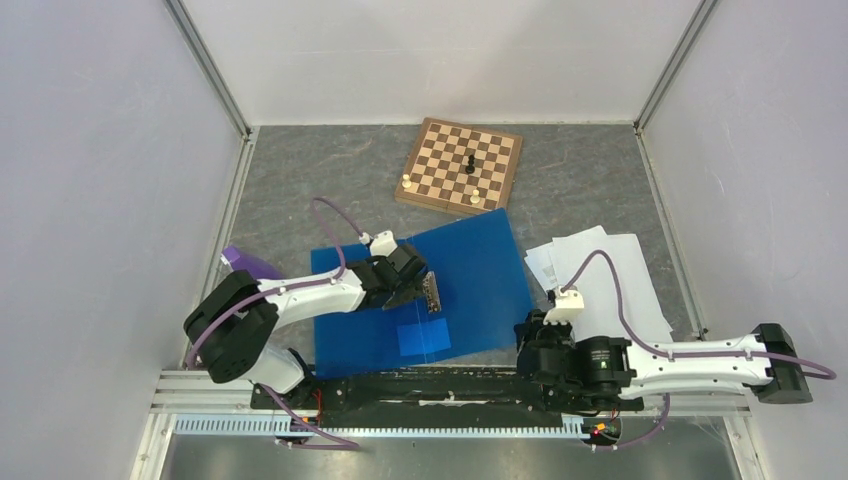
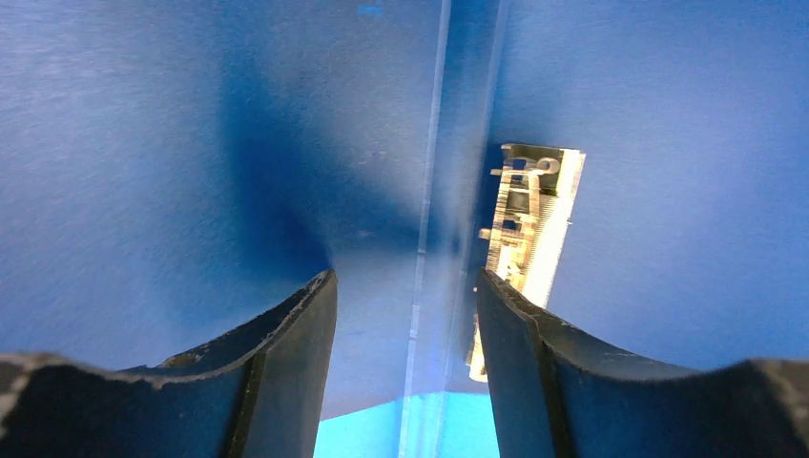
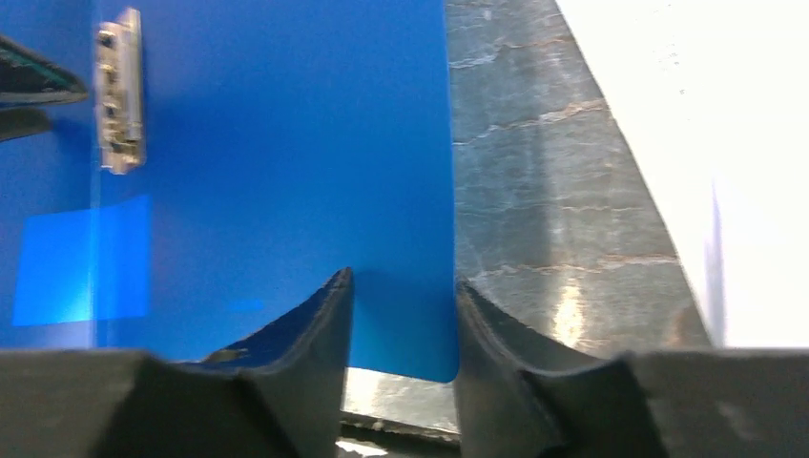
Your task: Put the files into the folder
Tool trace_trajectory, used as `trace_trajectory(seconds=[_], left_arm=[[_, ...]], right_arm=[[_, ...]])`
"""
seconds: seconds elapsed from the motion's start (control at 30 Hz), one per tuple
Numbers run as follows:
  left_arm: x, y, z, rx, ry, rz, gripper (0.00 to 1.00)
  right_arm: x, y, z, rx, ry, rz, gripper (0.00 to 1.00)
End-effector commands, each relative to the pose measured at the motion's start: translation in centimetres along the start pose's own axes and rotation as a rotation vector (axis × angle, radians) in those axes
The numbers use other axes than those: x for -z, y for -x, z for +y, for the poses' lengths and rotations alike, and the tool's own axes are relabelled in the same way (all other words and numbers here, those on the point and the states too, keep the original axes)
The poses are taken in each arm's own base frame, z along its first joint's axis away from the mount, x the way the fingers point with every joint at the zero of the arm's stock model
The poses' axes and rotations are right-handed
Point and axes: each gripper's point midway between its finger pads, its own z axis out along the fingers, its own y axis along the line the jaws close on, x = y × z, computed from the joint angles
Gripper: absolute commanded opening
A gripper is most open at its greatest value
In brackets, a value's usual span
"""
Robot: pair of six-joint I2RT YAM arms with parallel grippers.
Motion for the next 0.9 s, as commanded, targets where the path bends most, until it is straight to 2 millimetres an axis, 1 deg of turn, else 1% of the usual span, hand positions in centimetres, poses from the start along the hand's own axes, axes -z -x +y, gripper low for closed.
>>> trace_trajectory(seconds=[0.0, 0.03, 0.07, 0.1, 0.13, 0.23, 0.33, 0.43, 0.47, 0.57, 0.63, 0.7, 0.73, 0.8, 0.83, 0.87], left_arm=[[-1.3, -1.5, 4.1, 0.005, 0.13, -0.004, 0.61], [-1.4, -1.9, 4.3, 0.002, 0.134, 0.001, 0.61], [-1.4, -2.1, 4.2, -0.002, 0.134, 0.002, 0.6], [-1.4, -2.2, 4.2, -0.004, 0.134, 0.0, 0.6], [-1.4, -2.3, 4.2, -0.009, 0.134, -0.001, 0.6], [-1.4, -2.4, 4.0, -0.013, 0.138, -0.004, 0.6], [-1.5, -2.5, 4.2, -0.021, 0.161, -0.009, 0.6], [-1.8, -2.9, 4.2, -0.029, 0.184, -0.005, 0.6], [-1.9, -3.0, 4.2, -0.031, 0.19, -0.003, 0.6], [-2.2, -3.4, 4.3, -0.022, 0.21, 0.005, 0.6], [-2.5, -3.7, 4.3, -0.016, 0.217, 0.014, 0.6], [-2.6, -4.0, 4.5, -0.001, 0.226, 0.022, 0.6], [-2.7, -4.1, 4.6, 0.006, 0.229, 0.025, 0.6], [-2.6, -4.4, 4.7, 0.018, 0.229, 0.031, 0.6], [-2.5, -4.4, 4.8, 0.028, 0.226, 0.033, 0.6], [-2.5, -4.5, 4.8, 0.032, 0.223, 0.037, 0.6]], right_arm=[[0.6, 1.6, -0.9, 0.123, -0.097, -0.011, 0.51], [0.9, 2.2, -1.0, 0.142, -0.122, -0.02, 0.58], [1.2, 3.2, -0.5, 0.155, -0.133, -0.037, 0.65], [1.6, 4.2, 0.1, 0.157, -0.132, -0.05, 0.69], [1.9, 5.1, 0.6, 0.159, -0.133, -0.066, 0.7], [3.2, 8.6, 3.9, 0.137, -0.064, -0.115, 0.7], [4.4, 11.3, 6.7, 0.146, -0.01, -0.142, 0.7], [5.6, 13.4, 8.5, 0.15, 0.007, -0.15, 0.7], [5.8, 13.7, 9.1, 0.145, 0.022, -0.147, 0.7], [6.8, 15.0, 12.0, 0.12, 0.134, -0.148, 0.7], [7.1, 15.4, 13.9, 0.115, 0.218, -0.163, 0.67], [6.7, 14.9, 15.1, 0.125, 0.255, -0.179, 0.62], [6.1, 14.4, 15.4, 0.14, 0.249, -0.182, 0.6], [4.3, 12.8, 15.3, 0.171, 0.208, -0.168, 0.56], [3.0, 11.4, 15.0, 0.187, 0.198, -0.133, 0.54], [1.5, 10.6, 14.8, 0.173, 0.194, -0.108, 0.5]])
